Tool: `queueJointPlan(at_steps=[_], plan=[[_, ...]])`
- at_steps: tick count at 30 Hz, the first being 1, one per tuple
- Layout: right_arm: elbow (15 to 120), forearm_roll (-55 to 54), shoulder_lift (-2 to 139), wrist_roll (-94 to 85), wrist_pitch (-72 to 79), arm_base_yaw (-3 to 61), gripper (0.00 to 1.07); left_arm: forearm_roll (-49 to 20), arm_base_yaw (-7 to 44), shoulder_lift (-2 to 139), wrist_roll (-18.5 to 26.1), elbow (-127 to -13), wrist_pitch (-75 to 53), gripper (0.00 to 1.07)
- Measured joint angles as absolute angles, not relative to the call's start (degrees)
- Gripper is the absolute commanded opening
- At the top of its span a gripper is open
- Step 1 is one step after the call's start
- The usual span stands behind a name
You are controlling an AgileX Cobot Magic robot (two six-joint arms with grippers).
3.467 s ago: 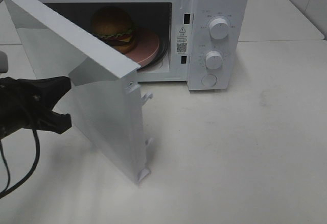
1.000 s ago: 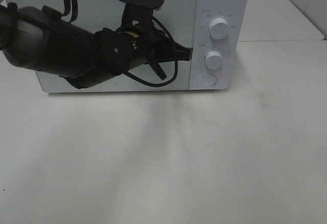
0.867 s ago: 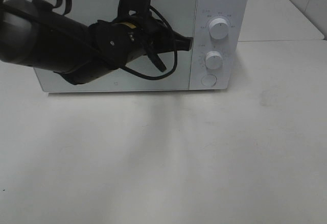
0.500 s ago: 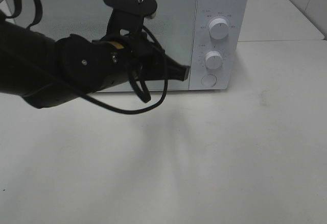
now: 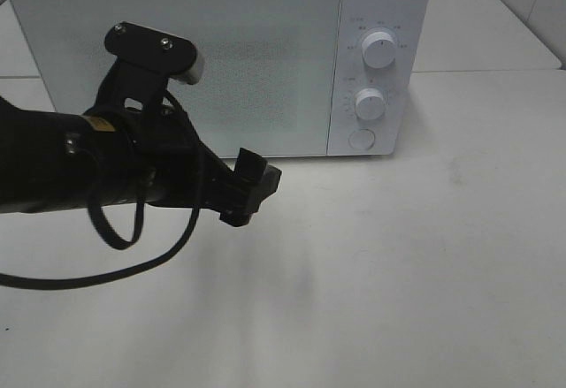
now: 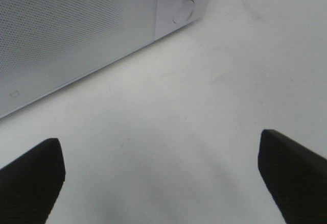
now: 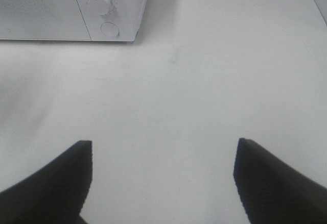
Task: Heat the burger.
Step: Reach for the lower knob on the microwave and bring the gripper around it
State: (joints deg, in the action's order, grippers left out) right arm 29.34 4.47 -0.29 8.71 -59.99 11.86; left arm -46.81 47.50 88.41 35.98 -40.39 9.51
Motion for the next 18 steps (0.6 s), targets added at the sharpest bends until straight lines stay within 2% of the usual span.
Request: queueJointPlan(at_steps=[4,6,8,9,10,12,13,14,15,16,17,18], plan=[[29.3,4.5,-0.3,8.7,-60.0,11.9,0.74,-46.8,44.5,85.8,36.0,-40.3,2.5,0.98],[29.3,4.5,-0.3,8.7,-60.0,11.9,0.74,-46.8,37.6,82.7,36.0,-40.2,-8.1,0.98],[29.3,4.5,-0.3,8.7,-60.0,11.9,0.74,-46.6,35.9,82.2,36.0,-40.1,-10.5,0.98],[29.3,4.5,-0.3,8.7,-60.0,11.9,0.74,-45.8,31.6,80.5,35.9,-40.1,-16.5,0.98],[29.3,4.5,-0.3,8.7,-60.0,11.9,0.74,-45.8,31.6,80.5,35.9,-40.1,-16.5,0.98],[29.3,4.5,-0.3,8.7,-60.0,11.9,0.74,-43.5,25.3,78.0,34.3,-40.1,-25.0,0.98],[29.3,4.5,-0.3,8.7,-60.0,11.9,0.74,-43.5,25.3,78.0,34.3,-40.1,-25.0,0.98],[29.3,4.5,-0.3,8.7,-60.0,11.9,0.74,-41.9,23.1,77.0,33.1,-40.1,-28.0,0.98],[29.3,4.5,-0.3,8.7,-60.0,11.9,0.74,-37.5,19.3,74.9,30.0,-40.1,-33.1,0.98],[29.3,4.5,-0.3,8.7,-60.0,11.9,0.74,-37.5,19.3,74.9,30.0,-40.1,-33.1,0.98],[29.3,4.5,-0.3,8.7,-60.0,11.9,0.74,-35.0,17.3,73.9,28.0,-40.1,-35.7,0.98],[29.3,4.5,-0.3,8.7,-60.0,11.9,0.74,-29.7,13.6,71.7,24.0,-40.1,-40.7,0.98]])
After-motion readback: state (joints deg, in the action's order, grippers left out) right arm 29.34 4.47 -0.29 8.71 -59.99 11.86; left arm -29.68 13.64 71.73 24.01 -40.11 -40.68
